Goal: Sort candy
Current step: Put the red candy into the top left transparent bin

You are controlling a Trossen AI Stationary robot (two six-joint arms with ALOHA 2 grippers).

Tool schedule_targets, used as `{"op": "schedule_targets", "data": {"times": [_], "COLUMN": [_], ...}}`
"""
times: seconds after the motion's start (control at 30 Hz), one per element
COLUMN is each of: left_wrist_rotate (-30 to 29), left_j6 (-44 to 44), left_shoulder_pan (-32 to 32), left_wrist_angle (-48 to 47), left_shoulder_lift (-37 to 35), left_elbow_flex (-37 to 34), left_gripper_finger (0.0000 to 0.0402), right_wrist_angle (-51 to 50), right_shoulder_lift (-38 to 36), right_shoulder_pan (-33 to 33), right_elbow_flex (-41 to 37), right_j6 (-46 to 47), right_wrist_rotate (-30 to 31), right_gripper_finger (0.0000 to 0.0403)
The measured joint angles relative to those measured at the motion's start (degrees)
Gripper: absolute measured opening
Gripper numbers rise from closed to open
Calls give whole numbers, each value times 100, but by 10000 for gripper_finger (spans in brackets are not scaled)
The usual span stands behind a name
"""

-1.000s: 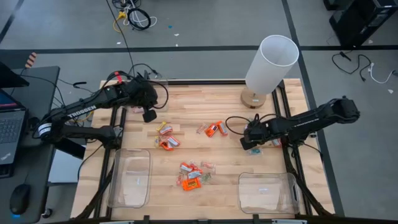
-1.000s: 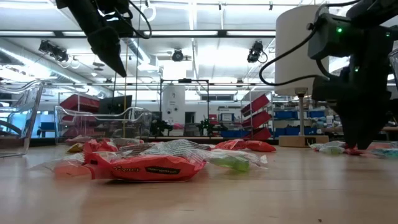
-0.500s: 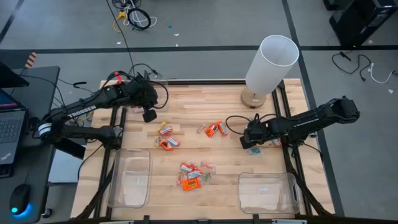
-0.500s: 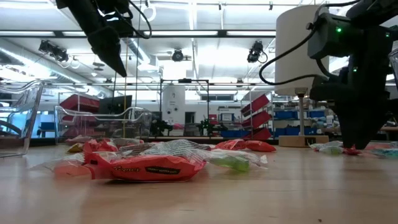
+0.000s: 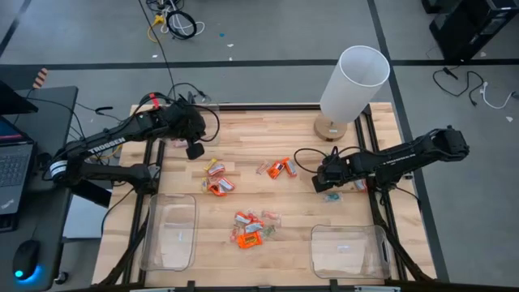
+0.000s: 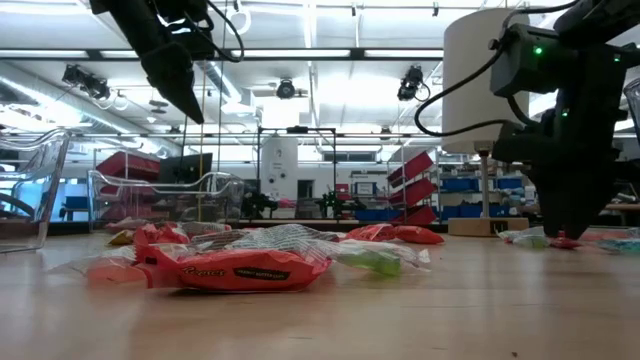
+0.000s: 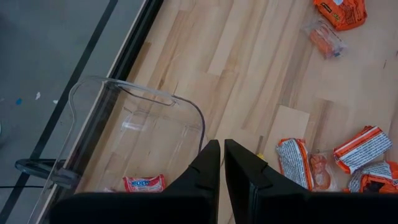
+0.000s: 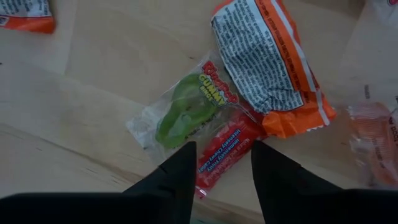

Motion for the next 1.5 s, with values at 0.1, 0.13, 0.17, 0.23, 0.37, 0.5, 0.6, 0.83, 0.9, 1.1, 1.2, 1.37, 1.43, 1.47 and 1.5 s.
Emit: {"op": "schedule_targets", "data": {"times": [0.1,0.13,0.17,0.23,0.37,0.5,0.6,0.83,0.9,1.1,1.2,1.37,1.43,1.47,1.5], "left_wrist_rotate": [0,0,0,0,0,0,0,0,0,-2,0,-2,0,-2,-1], "left_j6": [0,0,0,0,0,0,0,0,2,0,0,2,2,2,0], "left_shoulder_pan": [0,1,0,0,0,0,2,2,1,2,2,1,2,2,1], "left_wrist_angle": [0,0,0,0,0,0,0,0,0,23,50,48,48,48,48], "left_shoulder_lift": [0,0,0,0,0,0,0,0,0,0,0,0,0,0,0], "left_elbow_flex": [0,0,0,0,0,0,0,0,0,0,0,0,0,0,0], "left_gripper_finger": [26,26,26,26,26,26,26,26,26,26,26,26,26,26,26], "right_wrist_angle": [-2,-2,-2,-2,-2,0,40,50,43,20,20,23,38,43,47], "right_shoulder_lift": [2,4,4,4,4,4,4,4,4,4,4,74,174,228,291], "right_shoulder_pan": [-2,0,0,0,0,0,0,0,0,0,0,0,0,0,0], "right_elbow_flex": [0,0,0,0,0,-2,-83,-129,-129,-129,-129,-129,-115,-101,-96], "right_j6": [-5,-6,-9,-9,-12,-123,-143,-148,-279,-782,-876,-893,-888,-883,-868], "right_wrist_rotate": [2,19,50,74,92,109,109,109,107,45,42,-86,-121,-131,-131], "right_gripper_finger": [148,150,151,152,152,152,152,152,152,150,146,143,147,151,156]}}
